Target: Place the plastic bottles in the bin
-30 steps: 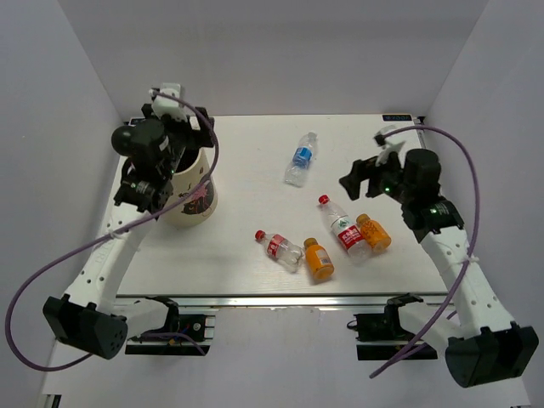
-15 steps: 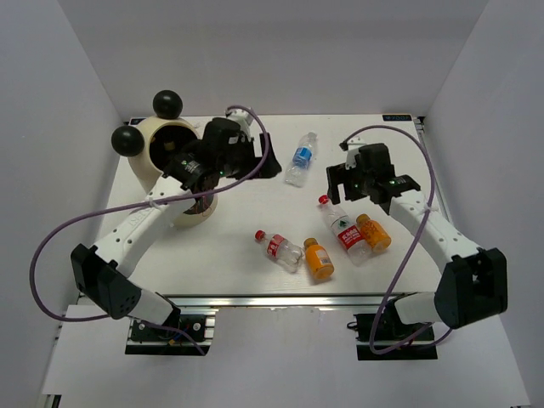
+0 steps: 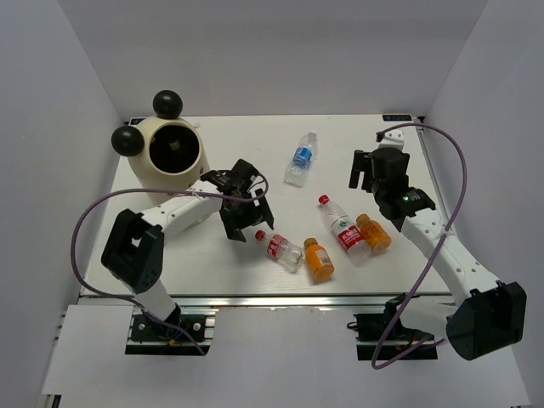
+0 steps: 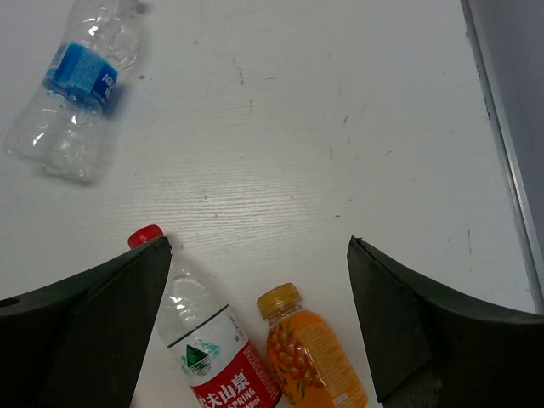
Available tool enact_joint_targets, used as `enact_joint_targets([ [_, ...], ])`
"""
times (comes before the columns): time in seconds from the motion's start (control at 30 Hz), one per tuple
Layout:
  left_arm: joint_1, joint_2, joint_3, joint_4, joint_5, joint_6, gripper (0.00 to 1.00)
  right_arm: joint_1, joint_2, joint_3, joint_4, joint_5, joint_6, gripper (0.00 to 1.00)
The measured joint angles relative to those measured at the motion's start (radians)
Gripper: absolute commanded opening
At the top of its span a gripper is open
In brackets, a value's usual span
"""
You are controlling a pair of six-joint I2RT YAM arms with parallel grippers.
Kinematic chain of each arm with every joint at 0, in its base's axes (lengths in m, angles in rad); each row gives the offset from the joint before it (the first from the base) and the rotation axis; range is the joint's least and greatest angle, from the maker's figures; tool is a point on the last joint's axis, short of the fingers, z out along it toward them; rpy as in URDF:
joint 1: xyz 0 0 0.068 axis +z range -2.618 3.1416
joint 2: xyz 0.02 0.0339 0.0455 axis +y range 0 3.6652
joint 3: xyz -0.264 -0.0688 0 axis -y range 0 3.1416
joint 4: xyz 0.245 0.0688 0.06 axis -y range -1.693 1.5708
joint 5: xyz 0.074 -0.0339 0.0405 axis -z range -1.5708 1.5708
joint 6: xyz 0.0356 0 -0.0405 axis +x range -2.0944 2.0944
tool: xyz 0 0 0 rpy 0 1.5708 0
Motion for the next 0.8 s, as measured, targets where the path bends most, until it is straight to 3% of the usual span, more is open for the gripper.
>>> enact_joint_targets([
  [0.53,-0.087,0.267,0.121,0.026,-0.003,-0.135,0.98,0.0,-0.204,-0.15,0.062,0.16,0.063,0.89],
  [0.63,-0.112,0.319,0.131,0.054,-0.002,-0.151,0.9,0.0,-0.225,-0.157,0.071,0.165,0.063,0.89],
  [0.8,-0.13,0.327,0.113,0.07,-0.004,-0.177,0.5,0.0,-0.243,-0.171,0.074,0.166,0.066,0.89],
])
